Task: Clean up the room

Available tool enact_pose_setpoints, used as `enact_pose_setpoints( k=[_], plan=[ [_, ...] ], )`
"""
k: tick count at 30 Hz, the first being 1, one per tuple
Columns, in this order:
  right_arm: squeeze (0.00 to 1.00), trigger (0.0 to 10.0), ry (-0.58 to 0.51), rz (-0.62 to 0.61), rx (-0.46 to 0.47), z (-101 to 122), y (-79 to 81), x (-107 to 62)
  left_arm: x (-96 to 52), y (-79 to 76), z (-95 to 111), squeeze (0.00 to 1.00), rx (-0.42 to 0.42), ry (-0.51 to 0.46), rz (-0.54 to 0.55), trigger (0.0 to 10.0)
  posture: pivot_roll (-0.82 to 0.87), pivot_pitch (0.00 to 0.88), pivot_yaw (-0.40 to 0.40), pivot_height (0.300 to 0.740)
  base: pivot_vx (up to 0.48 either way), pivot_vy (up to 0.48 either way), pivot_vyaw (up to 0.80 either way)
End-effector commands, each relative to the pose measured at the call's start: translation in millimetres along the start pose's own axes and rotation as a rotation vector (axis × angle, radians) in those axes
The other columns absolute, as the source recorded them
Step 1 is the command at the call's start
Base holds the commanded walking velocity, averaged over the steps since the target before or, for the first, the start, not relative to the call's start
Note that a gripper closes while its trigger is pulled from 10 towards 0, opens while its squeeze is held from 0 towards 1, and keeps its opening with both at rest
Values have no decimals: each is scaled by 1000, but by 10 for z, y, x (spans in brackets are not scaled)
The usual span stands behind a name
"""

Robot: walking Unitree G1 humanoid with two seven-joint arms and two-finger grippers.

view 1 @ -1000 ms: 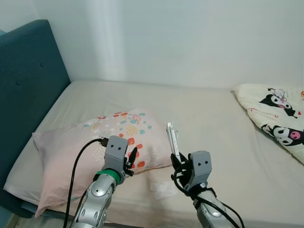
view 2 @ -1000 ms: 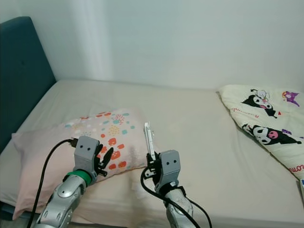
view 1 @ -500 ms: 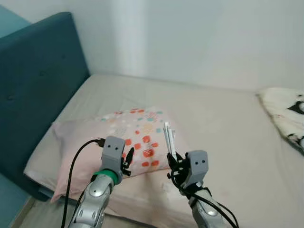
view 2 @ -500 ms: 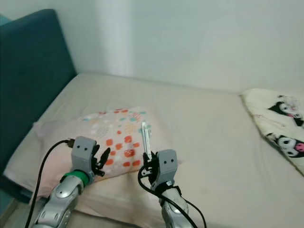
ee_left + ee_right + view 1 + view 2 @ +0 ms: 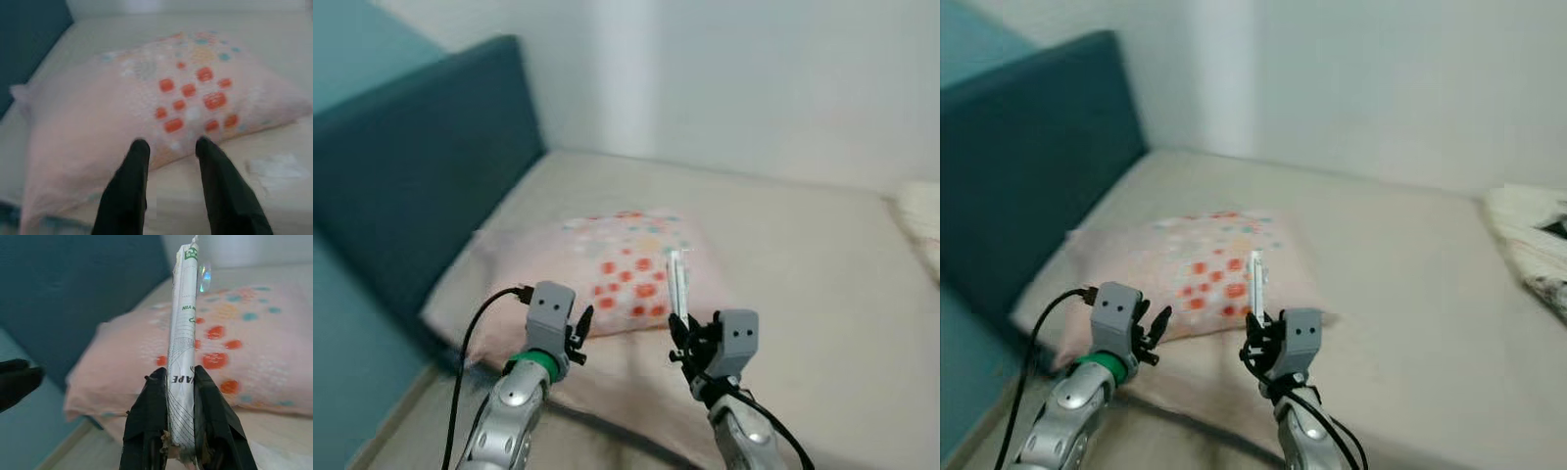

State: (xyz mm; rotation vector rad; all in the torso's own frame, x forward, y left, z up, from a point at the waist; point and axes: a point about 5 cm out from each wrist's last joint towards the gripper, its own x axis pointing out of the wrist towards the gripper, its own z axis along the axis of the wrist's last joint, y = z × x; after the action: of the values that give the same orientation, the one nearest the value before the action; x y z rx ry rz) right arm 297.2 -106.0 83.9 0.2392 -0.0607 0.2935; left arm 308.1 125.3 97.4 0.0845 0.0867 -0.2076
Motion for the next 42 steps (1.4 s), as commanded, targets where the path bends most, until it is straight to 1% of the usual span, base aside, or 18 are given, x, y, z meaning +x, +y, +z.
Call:
enact_pose_setpoints(
  k=[1,8,15,19,26,28,33,42],
  plan=[
    [0,10000,18,-11,17,-45,-5,-31,7,-26,-13,0,-2,11,-15,10000,-116,51,62,731,-349,0,0],
    [0,10000,19,-1,27,-44,16,-25,9,-23,-10,0,-1,11,-15,10000,-114,52,63,731,-348,0,0],
    [0,10000,22,5,15,-42,18,-21,6,-22,-12,0,-1,12,-14,10000,-113,50,62,731,-347,0,0],
    [0,10000,22,6,14,-41,15,-20,5,-24,-14,0,-1,12,-15,10000,-112,48,62,731,-311,0,638],
    [0,10000,21,24,12,-44,36,-14,1,-25,-24,0,21,19,-20,10000,-112,44,61,731,0,0,767],
    [0,10000,24,34,13,-52,53,-11,-4,-29,-45,0,48,33,-24,10000,-111,43,60,731,0,0,759],
    [0,10000,25,39,15,-52,60,-5,-1,-28,-65,0,52,58,-21,10000,-111,35,62,731,0,0,755],
    [0,10000,23,68,16,-46,96,12,15,-24,-47,0,63,55,-23,10000,-112,31,64,731,0,0,747]
  ],
)
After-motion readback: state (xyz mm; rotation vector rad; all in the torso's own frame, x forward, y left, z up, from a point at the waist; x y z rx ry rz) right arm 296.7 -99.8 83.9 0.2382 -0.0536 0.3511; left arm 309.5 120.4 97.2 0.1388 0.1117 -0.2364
